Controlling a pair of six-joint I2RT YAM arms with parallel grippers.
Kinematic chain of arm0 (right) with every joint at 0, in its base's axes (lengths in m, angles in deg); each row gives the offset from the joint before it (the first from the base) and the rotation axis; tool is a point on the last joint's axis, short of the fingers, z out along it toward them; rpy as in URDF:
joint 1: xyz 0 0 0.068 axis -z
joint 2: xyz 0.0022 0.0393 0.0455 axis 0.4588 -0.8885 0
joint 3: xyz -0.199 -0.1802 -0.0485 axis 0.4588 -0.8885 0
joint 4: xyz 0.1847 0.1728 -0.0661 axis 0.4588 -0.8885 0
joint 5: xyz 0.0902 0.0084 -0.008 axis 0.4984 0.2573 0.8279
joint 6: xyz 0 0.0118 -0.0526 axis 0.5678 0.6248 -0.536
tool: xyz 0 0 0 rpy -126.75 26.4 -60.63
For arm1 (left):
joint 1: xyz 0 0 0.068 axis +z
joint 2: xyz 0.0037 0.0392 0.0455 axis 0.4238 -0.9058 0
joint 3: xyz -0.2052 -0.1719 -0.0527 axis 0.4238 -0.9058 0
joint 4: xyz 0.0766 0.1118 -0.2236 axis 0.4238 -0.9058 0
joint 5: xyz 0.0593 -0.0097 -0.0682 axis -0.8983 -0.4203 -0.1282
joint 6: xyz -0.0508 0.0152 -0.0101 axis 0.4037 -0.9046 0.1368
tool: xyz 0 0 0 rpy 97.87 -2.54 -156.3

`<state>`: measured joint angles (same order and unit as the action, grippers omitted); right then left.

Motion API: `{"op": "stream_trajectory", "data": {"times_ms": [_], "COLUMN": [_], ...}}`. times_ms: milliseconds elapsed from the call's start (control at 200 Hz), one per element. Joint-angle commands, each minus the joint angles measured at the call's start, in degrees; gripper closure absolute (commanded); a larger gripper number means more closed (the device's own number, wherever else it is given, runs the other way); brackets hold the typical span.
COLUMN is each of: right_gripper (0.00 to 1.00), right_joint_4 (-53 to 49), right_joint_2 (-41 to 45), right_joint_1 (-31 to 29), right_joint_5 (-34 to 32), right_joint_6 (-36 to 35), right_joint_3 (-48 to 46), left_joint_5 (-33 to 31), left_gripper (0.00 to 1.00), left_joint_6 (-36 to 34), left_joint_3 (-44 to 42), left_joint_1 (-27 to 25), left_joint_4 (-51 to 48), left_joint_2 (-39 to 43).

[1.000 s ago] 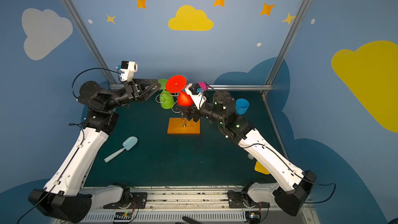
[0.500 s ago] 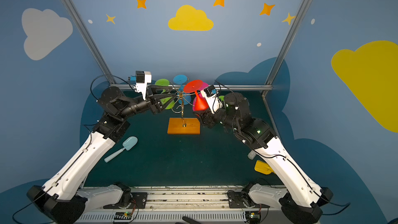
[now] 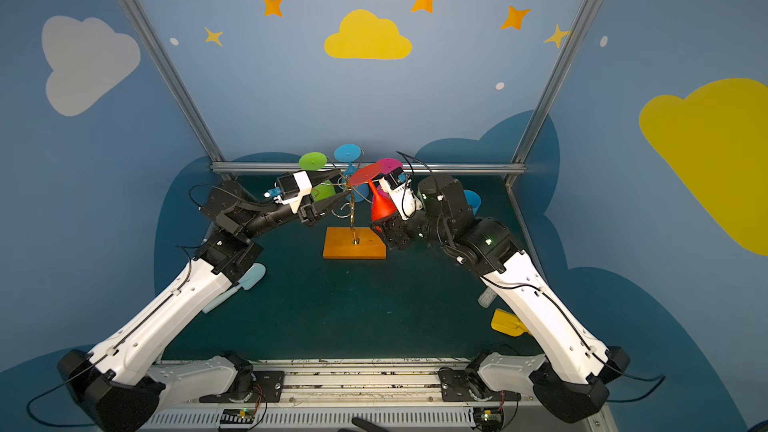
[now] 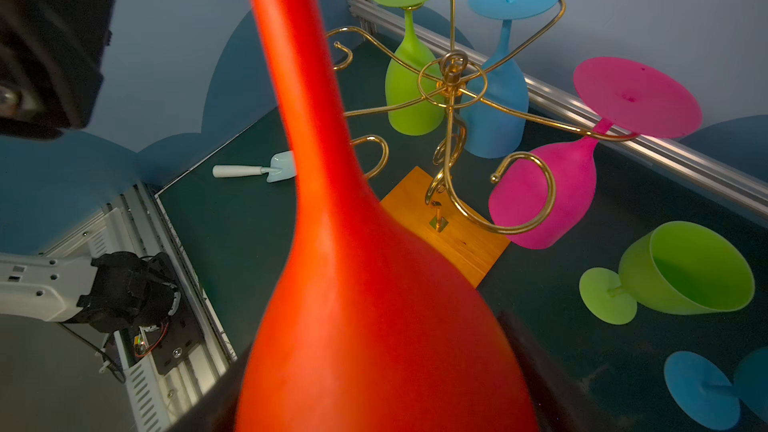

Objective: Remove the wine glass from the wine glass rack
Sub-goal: 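Close the right gripper on the red glass bowl while the left gripper holds the foot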

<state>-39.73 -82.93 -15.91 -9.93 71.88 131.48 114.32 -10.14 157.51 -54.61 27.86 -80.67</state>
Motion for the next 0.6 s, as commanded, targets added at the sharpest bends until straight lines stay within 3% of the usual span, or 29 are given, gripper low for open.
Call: {"op": "stream_trajectory", "data": {"times_ms": [0, 260, 596], "right_gripper": [0.65, 0.67, 0.67], "right_joint_4": [-0.4, -0.5, -0.3], "right_joint_2": [-0.5, -1.6, -1.8], "right_joint_1": [-0.4, -1.2, -2.1], "right_joint_5": [2.5, 3.7, 4.2], "right_joint_6": [0.6, 0.8, 1.9], "right_joint_3": [2.3, 2.4, 1.3], "left_joint_5": [0.9, 0.7, -1.8], "left_gripper": [0.54, 0.57, 0.73], "left_joint_6": [-4.6, -7.2, -7.8], "left_joint_3": [0.6, 1.4, 1.1], "left_joint_1": [-0.6, -1.4, -1.5], "left_joint_4": [1.4, -0.1, 1.4], "left_joint_2": [-1.1, -2.7, -2.5]}}
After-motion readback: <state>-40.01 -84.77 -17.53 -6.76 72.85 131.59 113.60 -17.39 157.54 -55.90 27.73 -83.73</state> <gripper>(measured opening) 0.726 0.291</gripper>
